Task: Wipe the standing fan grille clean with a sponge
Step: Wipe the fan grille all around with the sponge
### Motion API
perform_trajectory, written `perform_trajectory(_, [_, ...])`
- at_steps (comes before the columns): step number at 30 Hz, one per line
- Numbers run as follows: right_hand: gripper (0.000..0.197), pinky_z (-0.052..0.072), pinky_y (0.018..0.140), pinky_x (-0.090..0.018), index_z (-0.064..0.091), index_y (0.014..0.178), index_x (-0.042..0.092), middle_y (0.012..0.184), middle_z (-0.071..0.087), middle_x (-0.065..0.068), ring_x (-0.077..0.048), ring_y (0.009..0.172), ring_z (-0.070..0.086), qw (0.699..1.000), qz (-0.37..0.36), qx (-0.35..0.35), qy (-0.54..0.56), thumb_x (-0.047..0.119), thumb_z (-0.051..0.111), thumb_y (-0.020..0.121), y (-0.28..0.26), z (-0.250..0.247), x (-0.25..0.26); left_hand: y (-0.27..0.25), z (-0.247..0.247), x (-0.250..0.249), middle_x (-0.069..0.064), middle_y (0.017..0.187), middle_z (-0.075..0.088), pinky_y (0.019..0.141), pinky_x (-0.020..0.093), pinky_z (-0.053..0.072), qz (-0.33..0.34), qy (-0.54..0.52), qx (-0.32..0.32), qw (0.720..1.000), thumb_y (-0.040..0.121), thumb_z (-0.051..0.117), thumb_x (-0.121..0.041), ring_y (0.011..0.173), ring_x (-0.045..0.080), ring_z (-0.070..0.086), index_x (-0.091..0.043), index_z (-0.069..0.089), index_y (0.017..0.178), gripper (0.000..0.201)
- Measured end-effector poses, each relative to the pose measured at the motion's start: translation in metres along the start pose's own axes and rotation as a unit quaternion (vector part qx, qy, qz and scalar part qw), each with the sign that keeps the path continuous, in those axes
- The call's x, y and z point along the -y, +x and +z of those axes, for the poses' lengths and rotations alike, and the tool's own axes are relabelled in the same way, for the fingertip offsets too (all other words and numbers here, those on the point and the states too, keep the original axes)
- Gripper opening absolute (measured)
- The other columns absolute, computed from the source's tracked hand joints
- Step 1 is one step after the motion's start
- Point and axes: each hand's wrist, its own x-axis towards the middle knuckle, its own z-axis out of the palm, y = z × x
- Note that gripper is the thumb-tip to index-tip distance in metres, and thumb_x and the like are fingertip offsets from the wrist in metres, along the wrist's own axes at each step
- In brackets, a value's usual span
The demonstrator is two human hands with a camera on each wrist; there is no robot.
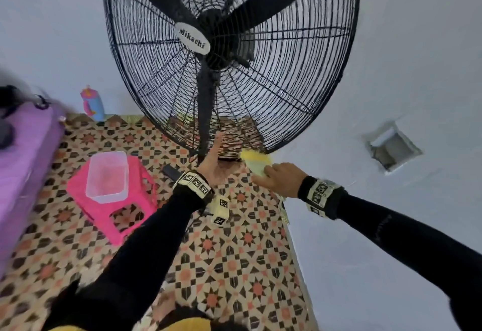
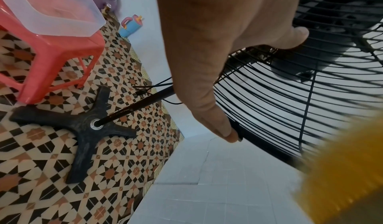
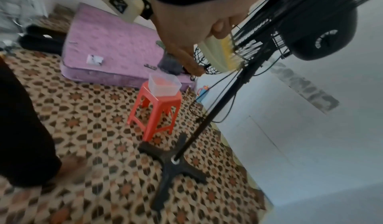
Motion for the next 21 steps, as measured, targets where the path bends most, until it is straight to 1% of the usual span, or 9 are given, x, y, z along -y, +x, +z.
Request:
perform_trajectory(2, [0.079, 0.029, 0.038, -0.022, 0.037, 0.129, 0.018, 0.059, 0.051, -0.010, -0.022, 0.035, 0.043, 1.000, 0.001, -0.016, 0.013, -0.001, 0.081, 0.067, -0.003, 0.002, 0.004, 0.001, 0.001, 0.000, 0.024, 0.135, 0.066, 0.092, 0.042, 0.063, -0.003, 0.001, -0.005, 1.000, 0.068, 0.077, -0.079, 0.115, 0.034, 0.069, -0.002, 0.065, 0.133, 0.102])
perform_trajectory(4, [0.081, 0.037, 0.035, -0.025, 0.037, 0.129, 0.017, 0.059, 0.051, -0.012, -0.023, 0.036, 0.044, 0.999, -0.014, -0.029, 0.040, -0.005, 0.081, 0.065, -0.002, -0.001, 0.008, 0.000, 0.001, 0.002, 0.023, 0.133, 0.067, 0.104, 0.047, 0.055, -0.006, 0.015, -0.017, 1.000, 0.071, 0.074, -0.082, 0.120, 0.035, 0.069, -0.007, 0.067, 0.128, 0.094])
perform_trajectory(6, [0.075, 0.039, 0.034, -0.027, 0.036, 0.130, 0.015, 0.061, 0.051, -0.013, -0.024, 0.039, 0.046, 0.997, -0.011, -0.054, 0.053, -0.006, 0.076, 0.070, -0.003, -0.002, 0.006, -0.001, 0.001, 0.003, 0.023, 0.134, 0.067, 0.118, 0.053, 0.039, -0.015, 0.034, -0.027, 0.999, 0.069, 0.072, -0.086, 0.126, 0.036, 0.065, -0.009, 0.067, 0.129, 0.098])
perform_trajectory(8, [0.074, 0.042, 0.038, -0.030, 0.030, 0.136, 0.016, 0.068, 0.054, -0.015, -0.025, 0.045, 0.049, 0.998, 0.000, -0.023, 0.065, -0.005, 0.072, 0.079, -0.005, -0.006, -0.001, -0.004, 0.002, 0.004, 0.023, 0.135, 0.066, 0.121, 0.051, 0.036, -0.016, 0.041, -0.028, 0.999, 0.071, 0.072, -0.085, 0.131, 0.038, 0.061, -0.007, 0.070, 0.126, 0.095])
perform_trajectory(11, [0.061, 0.048, 0.059, -0.036, 0.014, 0.154, 0.031, 0.095, 0.056, -0.017, -0.026, 0.067, 0.050, 0.992, 0.059, 0.112, 0.025, 0.011, 0.040, 0.103, -0.016, -0.011, -0.003, -0.007, 0.008, 0.004, 0.022, 0.135, 0.066, 0.121, 0.047, 0.038, -0.001, 0.051, -0.020, 0.999, 0.078, 0.067, -0.083, 0.134, 0.037, 0.059, -0.006, 0.073, 0.121, 0.089])
perform_trajectory(12, [0.049, 0.047, 0.063, -0.036, 0.021, 0.155, 0.031, 0.094, 0.053, -0.014, -0.025, 0.071, 0.050, 0.989, 0.070, 0.128, 0.038, 0.022, 0.030, 0.107, -0.018, -0.017, -0.001, -0.007, 0.009, 0.005, 0.022, 0.139, 0.064, 0.122, 0.047, 0.037, -0.006, 0.044, -0.012, 0.999, 0.073, 0.070, -0.084, 0.135, 0.036, 0.058, -0.006, 0.075, 0.119, 0.091])
perform_trajectory(14, [0.051, 0.043, 0.060, -0.035, 0.034, 0.148, 0.025, 0.081, 0.045, -0.008, -0.024, 0.068, 0.049, 0.989, 0.087, 0.096, 0.078, 0.037, 0.012, 0.104, -0.013, -0.030, 0.006, 0.001, 0.009, 0.008, 0.024, 0.147, 0.057, 0.124, 0.048, 0.033, -0.012, 0.018, -0.013, 1.000, 0.064, 0.076, -0.086, 0.138, 0.036, 0.054, -0.005, 0.075, 0.120, 0.099])
perform_trajectory(18, [0.036, 0.029, 0.043, -0.025, 0.045, 0.128, 0.012, 0.062, 0.043, -0.005, -0.019, 0.045, 0.037, 0.999, 0.017, -0.003, 0.046, 0.009, 0.030, 0.095, 0.014, -0.046, 0.010, 0.013, -0.002, 0.012, 0.020, 0.152, 0.053, 0.123, 0.047, 0.036, -0.020, 0.011, 0.014, 1.000, 0.064, 0.071, -0.091, 0.144, 0.036, 0.048, -0.008, 0.062, 0.142, 0.115])
perform_trajectory(21, [0.021, 0.032, 0.042, -0.026, 0.039, 0.119, 0.012, 0.064, 0.049, -0.007, -0.020, 0.046, 0.043, 0.996, 0.045, -0.035, 0.070, 0.007, 0.036, 0.098, 0.026, -0.060, 0.016, 0.005, 0.003, 0.010, 0.019, 0.143, 0.061, 0.101, 0.040, 0.056, -0.021, -0.017, 0.016, 1.000, 0.068, 0.077, -0.083, 0.128, 0.031, 0.064, -0.007, 0.062, 0.142, 0.107])
